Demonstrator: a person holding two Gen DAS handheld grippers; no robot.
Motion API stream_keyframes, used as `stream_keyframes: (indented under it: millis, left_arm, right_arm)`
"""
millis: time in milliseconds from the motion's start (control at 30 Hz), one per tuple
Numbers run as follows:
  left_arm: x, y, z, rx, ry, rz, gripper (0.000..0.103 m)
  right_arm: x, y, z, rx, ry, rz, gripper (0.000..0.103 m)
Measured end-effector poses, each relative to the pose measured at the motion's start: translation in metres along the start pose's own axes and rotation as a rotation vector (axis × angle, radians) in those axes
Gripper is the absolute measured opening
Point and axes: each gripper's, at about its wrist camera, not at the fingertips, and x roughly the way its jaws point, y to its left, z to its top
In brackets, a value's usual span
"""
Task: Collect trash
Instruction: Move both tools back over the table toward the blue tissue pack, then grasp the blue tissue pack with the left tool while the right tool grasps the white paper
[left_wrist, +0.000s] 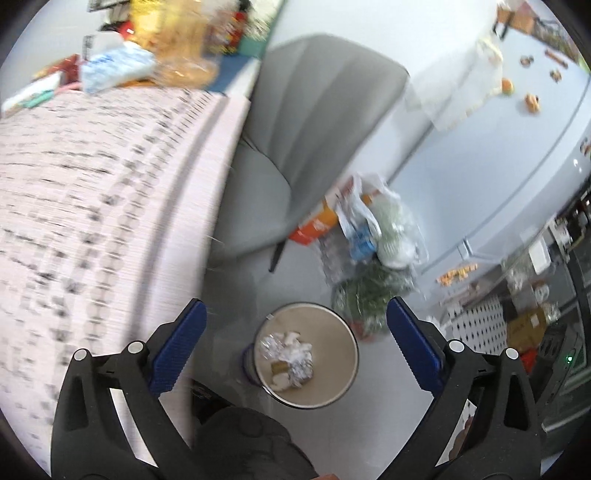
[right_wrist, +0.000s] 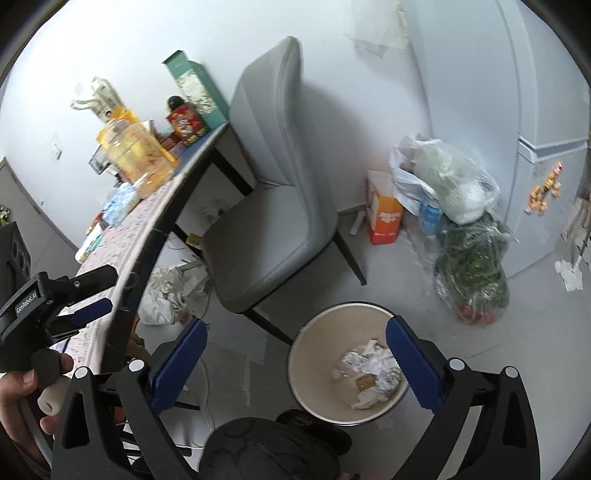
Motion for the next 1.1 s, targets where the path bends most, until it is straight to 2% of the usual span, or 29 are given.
stream_keyframes:
  millis: [233, 600, 833, 1100]
  left_arm:
    - [-0.048, 0.055, 0.009, -0.082, -0.096, 0.059, 0.097]
    - [-0.107, 0.148, 0.002, -0.214, -0.2, 0.176, 0.097]
    - [-0.123, 0.197, -0.008, -0.291, -0.227, 0.231, 0.097]
    - [-0.131, 0.246, -0.022, -0.37, -0.226, 0.339, 0.097]
  right_arm:
    - [0.0, 0.057, 0.004, -0.082, 0.0, 0.036, 0.095]
    - [0.008, 0.139, -0.004, -0.213, 0.027, 0.092, 0.095]
    - [0.014, 0.192, -0.013, -0.295, 0.046, 0.139, 0.095]
    - [0.02, 0.234, -0.026, -0.362, 0.069, 0.161, 0.095]
